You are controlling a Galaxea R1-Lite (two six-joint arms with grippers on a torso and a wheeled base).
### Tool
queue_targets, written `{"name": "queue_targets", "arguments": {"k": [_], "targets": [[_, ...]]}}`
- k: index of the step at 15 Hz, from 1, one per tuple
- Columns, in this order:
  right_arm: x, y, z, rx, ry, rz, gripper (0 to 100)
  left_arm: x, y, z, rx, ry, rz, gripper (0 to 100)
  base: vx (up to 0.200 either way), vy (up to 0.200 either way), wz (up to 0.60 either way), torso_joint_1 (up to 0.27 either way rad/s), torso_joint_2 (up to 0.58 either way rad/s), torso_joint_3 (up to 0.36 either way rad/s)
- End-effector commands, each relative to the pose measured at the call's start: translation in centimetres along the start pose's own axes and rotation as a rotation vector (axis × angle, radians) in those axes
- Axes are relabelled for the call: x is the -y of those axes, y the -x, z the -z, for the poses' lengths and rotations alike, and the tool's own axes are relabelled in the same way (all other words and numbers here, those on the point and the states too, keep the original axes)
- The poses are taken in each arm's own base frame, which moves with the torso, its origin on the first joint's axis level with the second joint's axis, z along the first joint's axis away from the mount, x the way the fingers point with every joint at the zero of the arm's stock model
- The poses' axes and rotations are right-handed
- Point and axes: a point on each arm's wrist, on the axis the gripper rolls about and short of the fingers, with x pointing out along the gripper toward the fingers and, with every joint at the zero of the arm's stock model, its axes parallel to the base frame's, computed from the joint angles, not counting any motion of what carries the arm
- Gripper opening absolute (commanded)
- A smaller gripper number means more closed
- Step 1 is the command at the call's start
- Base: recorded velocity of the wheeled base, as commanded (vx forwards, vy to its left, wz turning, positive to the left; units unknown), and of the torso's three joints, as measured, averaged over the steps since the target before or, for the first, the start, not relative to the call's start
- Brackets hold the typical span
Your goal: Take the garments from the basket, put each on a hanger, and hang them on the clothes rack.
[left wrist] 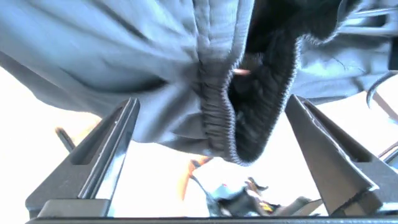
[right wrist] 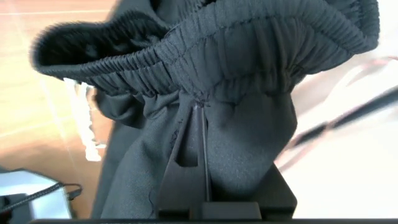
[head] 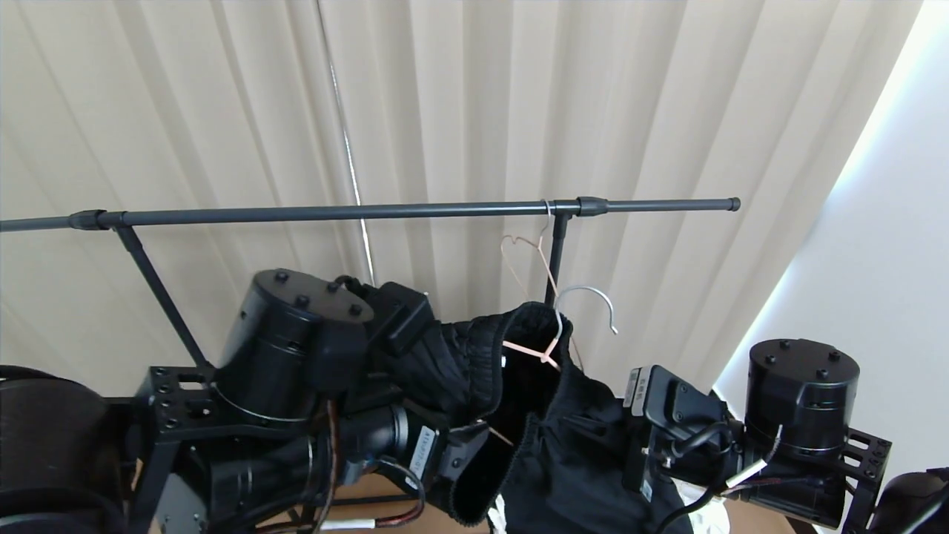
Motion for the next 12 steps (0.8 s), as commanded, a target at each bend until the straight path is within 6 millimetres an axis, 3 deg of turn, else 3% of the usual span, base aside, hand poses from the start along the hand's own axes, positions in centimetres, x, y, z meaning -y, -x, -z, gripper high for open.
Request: {"name": "queue_targets", "arguments": {"k": [1,4,12], "targets": [[-0.3,-0.1,0.5,0.001,0.006,-0.049,0,-3.5,2.4,-0.9,0.097,-0.044,0.017,100,0.000,0.000,0.00,0.000,0.00,0.000],[-0.8,0.3,0.8,0.018,0.031,-0.123,0,-7.6,2.7,-1.4,0.145,-0.274,0.095,100,0.000,0.000,0.00,0.000,0.00,0.000],[-2.1,-0.3,1.7,0.000,0.082,-0.203,0,-7.4,-0.6,-2.7,0.184,-0.504,0.408,100,0.000,0.000,0.00,0.000,0.00,0.000]]}}
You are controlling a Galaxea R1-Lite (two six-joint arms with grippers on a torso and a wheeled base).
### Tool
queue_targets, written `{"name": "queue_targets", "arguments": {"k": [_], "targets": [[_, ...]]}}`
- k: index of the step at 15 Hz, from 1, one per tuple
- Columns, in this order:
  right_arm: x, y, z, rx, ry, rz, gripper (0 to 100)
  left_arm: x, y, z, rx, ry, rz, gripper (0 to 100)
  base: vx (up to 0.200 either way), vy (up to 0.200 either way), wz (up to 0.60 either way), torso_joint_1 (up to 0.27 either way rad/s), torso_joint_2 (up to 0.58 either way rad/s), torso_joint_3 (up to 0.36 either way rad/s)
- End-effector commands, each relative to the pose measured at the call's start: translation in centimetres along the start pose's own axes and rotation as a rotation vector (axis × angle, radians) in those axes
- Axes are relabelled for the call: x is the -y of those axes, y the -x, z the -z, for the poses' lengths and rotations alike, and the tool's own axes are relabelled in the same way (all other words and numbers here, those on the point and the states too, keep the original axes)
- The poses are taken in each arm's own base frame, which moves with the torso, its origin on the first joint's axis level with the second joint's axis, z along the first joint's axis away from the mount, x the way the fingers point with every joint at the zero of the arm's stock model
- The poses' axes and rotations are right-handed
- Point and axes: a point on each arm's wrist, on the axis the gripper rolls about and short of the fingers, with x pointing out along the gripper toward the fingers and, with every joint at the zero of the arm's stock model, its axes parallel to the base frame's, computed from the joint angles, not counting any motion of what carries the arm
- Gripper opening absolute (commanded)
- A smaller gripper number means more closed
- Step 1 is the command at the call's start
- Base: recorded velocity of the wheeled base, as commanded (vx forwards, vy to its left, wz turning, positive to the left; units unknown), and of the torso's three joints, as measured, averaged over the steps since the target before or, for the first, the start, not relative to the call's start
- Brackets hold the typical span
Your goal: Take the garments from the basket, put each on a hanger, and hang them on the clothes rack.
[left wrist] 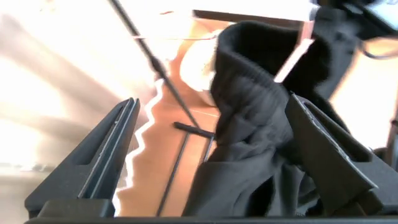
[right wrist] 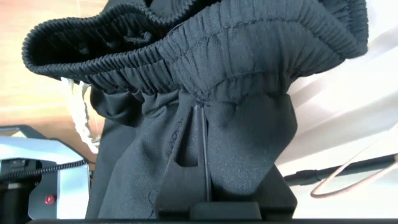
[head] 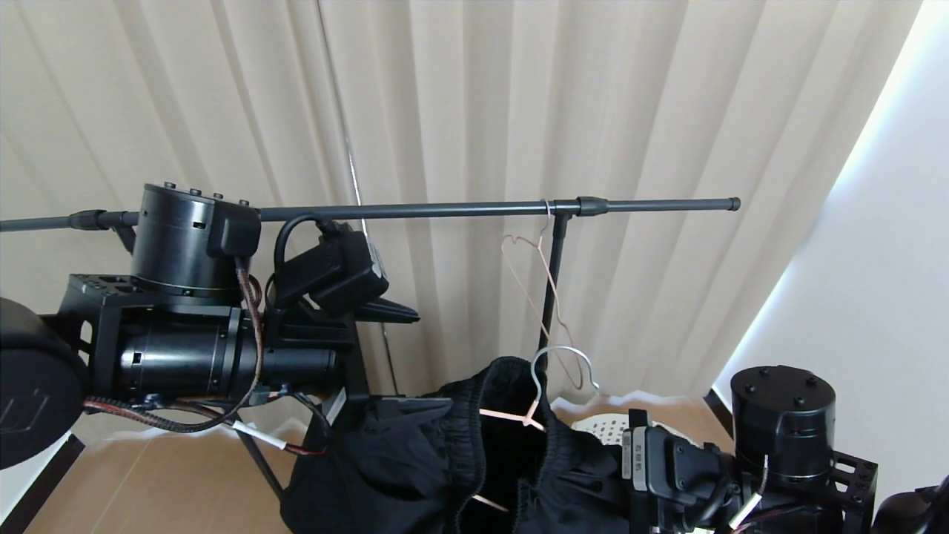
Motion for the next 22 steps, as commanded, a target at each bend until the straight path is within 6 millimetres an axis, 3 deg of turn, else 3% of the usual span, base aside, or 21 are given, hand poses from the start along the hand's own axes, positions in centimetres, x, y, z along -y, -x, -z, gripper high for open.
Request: {"name": "queue_targets", "arguments": {"k": [1,7,13,22], "targets": [[-0.2,-0.3,0.2,-0.005,-0.001,-0.014,0,-0.9,-0.9,0.3,-0.017,-0.006,0.044,100,0.000,0.000,0.00,0.000,0.00,0.000],[-0.5,-0.2,0.1,-0.006,0.002,-0.021,0,-2.8,-1.8,1.4,-0.110,-0.215,0.191,100,0.000,0.000,0.00,0.000,0.00,0.000],[-0.4,-0.3,0.1,-0.005,0.003,-0.017,0,-1.0,-3.3,0.8,-0.056,-0.232,0.302,100,0.000,0.000,0.00,0.000,0.00,0.000],[-0.8,-0.3,-0.7,0.028,0.025,-0.025,0,-2.1,-5.6,2.1,-0.093,-0.163,0.318,100,0.000,0.000,0.00,0.000,0.00,0.000]]}}
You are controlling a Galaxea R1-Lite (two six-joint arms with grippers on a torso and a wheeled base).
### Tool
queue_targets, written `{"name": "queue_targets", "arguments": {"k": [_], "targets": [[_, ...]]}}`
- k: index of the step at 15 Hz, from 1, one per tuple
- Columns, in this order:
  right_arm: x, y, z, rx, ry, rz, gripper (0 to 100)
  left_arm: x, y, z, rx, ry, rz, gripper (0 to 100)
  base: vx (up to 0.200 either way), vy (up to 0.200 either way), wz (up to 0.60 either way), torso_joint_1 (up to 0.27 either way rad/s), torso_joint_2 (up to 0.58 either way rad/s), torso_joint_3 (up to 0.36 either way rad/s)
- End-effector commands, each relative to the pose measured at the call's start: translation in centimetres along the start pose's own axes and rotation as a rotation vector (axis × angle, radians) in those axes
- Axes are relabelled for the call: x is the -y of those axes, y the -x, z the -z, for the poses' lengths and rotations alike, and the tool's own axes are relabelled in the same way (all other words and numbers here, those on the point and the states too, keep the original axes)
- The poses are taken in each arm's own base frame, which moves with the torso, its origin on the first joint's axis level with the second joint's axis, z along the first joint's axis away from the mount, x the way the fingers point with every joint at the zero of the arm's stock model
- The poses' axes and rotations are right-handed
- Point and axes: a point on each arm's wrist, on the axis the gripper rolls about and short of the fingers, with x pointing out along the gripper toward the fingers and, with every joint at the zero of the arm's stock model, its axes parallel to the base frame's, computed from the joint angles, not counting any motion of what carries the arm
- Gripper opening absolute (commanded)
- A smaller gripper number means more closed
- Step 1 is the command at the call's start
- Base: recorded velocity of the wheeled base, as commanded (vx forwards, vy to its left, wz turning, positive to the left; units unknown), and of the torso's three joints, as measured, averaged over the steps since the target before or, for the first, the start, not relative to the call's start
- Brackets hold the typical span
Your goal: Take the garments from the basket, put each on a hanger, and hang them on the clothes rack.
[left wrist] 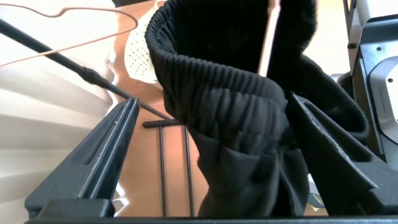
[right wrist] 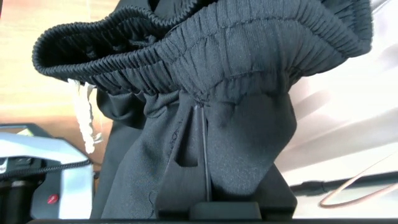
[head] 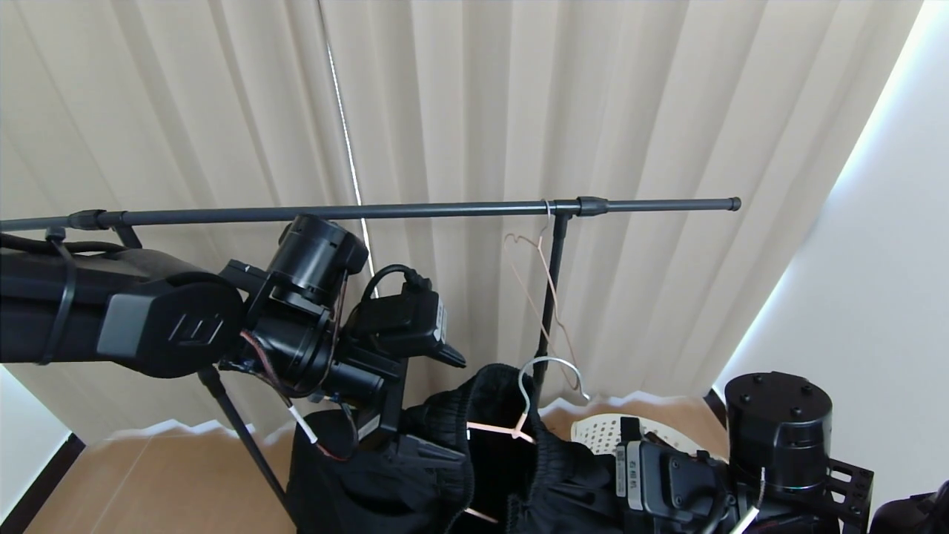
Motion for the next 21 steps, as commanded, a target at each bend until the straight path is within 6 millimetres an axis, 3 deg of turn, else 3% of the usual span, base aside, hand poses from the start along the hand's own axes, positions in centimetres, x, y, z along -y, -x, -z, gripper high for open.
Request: {"name": "queue_targets", "arguments": {"k": [1,9,15,21], "targets": [[-0.1,0.1,-0.1,0.008,0.005,0.002,0,-0.5,-0.5,0.6,-0.015,0.018,0.002,100,0.000,0.000,0.00,0.000,0.00,0.000],[-0.1,0.4,-0.3,0.016,0.010,0.008,0,-1.5,1.0,2.4,-0.057,0.068,-0.067,100,0.000,0.000,0.00,0.000,0.00,0.000],[0.1,-0.1,-0.2,0.013,0.004,0.007,0,0.5,0.7,1.0,-0.036,0.029,-0.018,100,0.000,0.000,0.00,0.000,0.00,0.000],[0.5,-1.0,-0.5,0.026,-0.011,0.009,0,0.6,0.2,0.6,-0.027,0.024,-0.001,100,0.000,0.000,0.00,0.000,0.00,0.000]]}}
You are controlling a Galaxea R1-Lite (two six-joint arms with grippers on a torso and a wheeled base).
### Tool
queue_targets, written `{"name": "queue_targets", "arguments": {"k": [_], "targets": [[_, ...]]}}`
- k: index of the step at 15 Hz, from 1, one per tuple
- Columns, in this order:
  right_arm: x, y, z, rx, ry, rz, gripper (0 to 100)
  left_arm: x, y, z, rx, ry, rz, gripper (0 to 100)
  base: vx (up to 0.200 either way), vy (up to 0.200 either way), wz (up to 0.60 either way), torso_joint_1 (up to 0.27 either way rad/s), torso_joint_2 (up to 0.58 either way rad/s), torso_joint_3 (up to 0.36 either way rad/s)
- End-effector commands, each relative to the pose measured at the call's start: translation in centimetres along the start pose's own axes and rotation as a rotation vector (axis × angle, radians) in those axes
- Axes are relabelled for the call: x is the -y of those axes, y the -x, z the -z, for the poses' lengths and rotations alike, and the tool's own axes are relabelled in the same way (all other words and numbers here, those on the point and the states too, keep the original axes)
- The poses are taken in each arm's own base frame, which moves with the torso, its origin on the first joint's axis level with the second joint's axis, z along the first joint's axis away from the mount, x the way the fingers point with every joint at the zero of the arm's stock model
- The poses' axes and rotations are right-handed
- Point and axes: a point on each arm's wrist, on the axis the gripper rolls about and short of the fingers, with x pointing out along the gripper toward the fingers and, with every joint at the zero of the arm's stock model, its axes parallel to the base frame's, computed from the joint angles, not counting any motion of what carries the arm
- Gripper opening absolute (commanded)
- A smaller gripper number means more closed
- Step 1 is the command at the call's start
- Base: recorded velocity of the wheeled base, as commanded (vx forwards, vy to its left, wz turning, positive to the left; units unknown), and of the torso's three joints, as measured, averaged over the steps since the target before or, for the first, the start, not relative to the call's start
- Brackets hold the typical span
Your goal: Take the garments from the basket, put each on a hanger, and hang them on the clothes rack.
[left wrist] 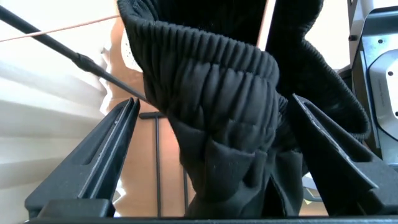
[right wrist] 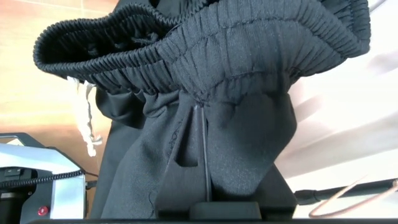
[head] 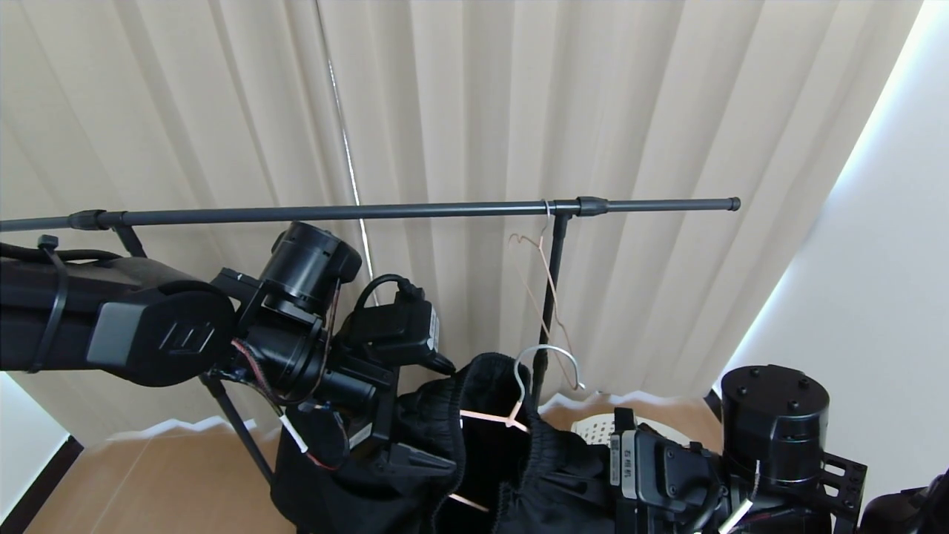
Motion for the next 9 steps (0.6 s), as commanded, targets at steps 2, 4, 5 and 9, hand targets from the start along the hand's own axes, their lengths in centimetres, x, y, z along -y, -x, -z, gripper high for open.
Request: {"name": "queue_targets", "arguments": {"k": [2,4,5,9], "targets": [[0.0,-0.5,-0.5,0.024,-0.051,0.002,0,0.0,-0.1,0.0,0.000,0.001,0.002,100,0.000,0.000,0.00,0.000,0.00,0.000],[0.0,-0.6,-0.9,0.067,-0.054,0.023,0,-0.1,-0.1,-0.1,0.002,-0.002,0.001,100,0.000,0.000,0.00,0.000,0.00,0.000],[0.0,-0.6,-1.0,0.076,-0.061,0.032,0,-0.1,-0.1,-0.2,0.003,-0.005,0.000,100,0.000,0.000,0.00,0.000,0.00,0.000],[0.0,-0.5,-1.0,0.076,-0.067,0.031,0,-0.1,-0.1,-0.1,0.003,-0.003,0.000,100,0.000,0.000,0.00,0.000,0.00,0.000]]}}
